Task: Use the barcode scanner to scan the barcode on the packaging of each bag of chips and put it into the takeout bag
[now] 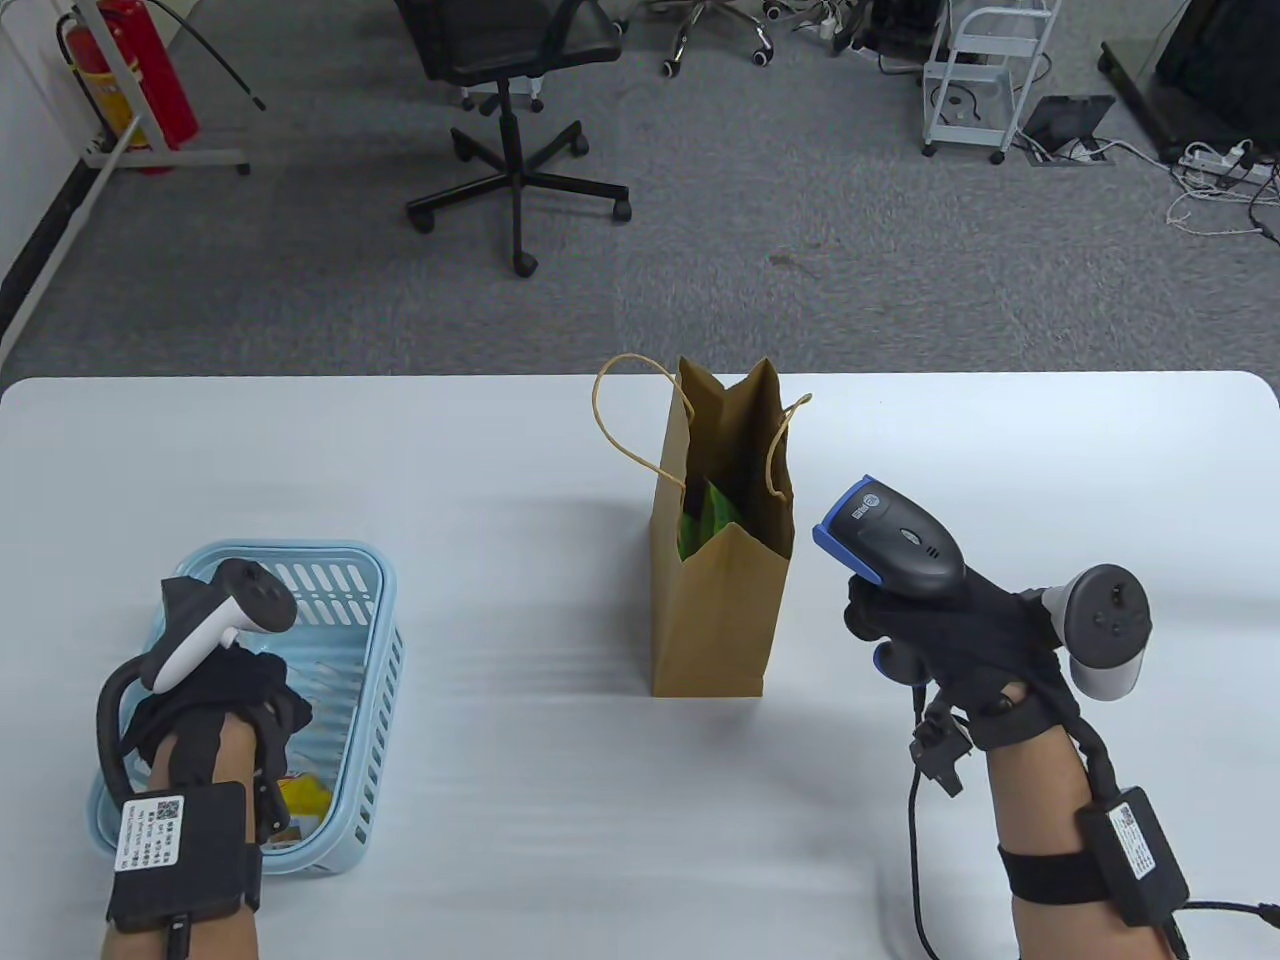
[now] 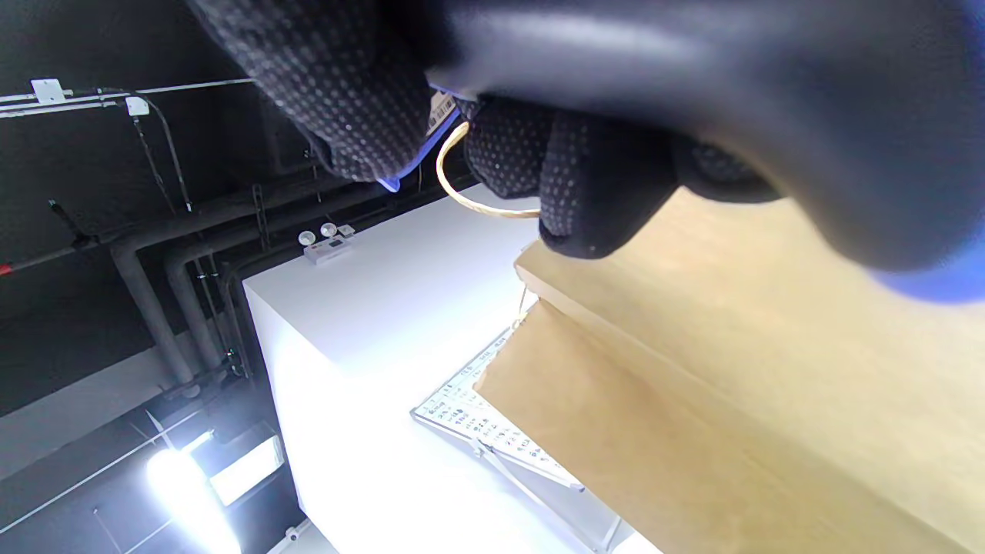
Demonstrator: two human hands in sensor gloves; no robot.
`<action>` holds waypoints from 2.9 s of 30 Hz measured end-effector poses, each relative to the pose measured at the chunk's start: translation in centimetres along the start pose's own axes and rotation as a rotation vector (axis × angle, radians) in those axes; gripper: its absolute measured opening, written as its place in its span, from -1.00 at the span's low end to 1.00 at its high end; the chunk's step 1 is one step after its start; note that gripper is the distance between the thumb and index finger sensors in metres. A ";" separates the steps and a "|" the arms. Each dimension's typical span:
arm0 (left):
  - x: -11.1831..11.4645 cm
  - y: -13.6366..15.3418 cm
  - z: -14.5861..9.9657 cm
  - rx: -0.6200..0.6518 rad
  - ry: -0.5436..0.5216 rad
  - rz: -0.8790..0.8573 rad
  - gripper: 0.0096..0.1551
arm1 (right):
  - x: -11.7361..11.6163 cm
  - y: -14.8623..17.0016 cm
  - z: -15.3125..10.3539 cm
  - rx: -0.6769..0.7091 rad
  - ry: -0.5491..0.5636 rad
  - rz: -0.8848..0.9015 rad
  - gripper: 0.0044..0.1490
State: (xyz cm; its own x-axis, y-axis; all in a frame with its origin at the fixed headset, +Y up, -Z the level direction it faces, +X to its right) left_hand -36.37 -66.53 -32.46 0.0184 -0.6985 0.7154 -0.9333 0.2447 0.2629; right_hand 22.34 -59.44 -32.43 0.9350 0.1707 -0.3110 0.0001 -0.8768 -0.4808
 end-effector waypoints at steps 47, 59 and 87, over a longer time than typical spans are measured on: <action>-6.3 5.6 -8.4 0.503 -0.521 -0.665 -0.19 | -0.2 -0.9 -0.2 0.045 0.003 0.020 -0.28; -8.5 -0.5 -15.0 1.257 -0.971 -1.115 -0.23 | -1.3 -2.2 -0.4 0.100 -0.021 0.093 -0.26; -5.7 -18.4 -16.1 1.497 -1.071 -1.046 -0.24 | -6.9 -4.9 -0.4 0.181 -0.210 0.033 -0.26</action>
State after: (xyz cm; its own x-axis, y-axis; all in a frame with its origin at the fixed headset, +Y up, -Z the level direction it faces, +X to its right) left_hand -13.54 -56.21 -30.94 0.9410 -0.3379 -0.0178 -0.2330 -0.6090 -0.7582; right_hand 15.99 -56.55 -27.62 0.8396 0.2492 -0.4828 -0.1100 -0.7923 -0.6002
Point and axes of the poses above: the tracker on the back of each hand, its own y axis roughly to the little-finger side, its own z axis roughly from the wrist to the fingertips, x = y × z, the point moved 3 cm from there along z, roughly from the wrist to the fingertips, and after that the axes turned 12 degrees about z, right-handed, at the moved point
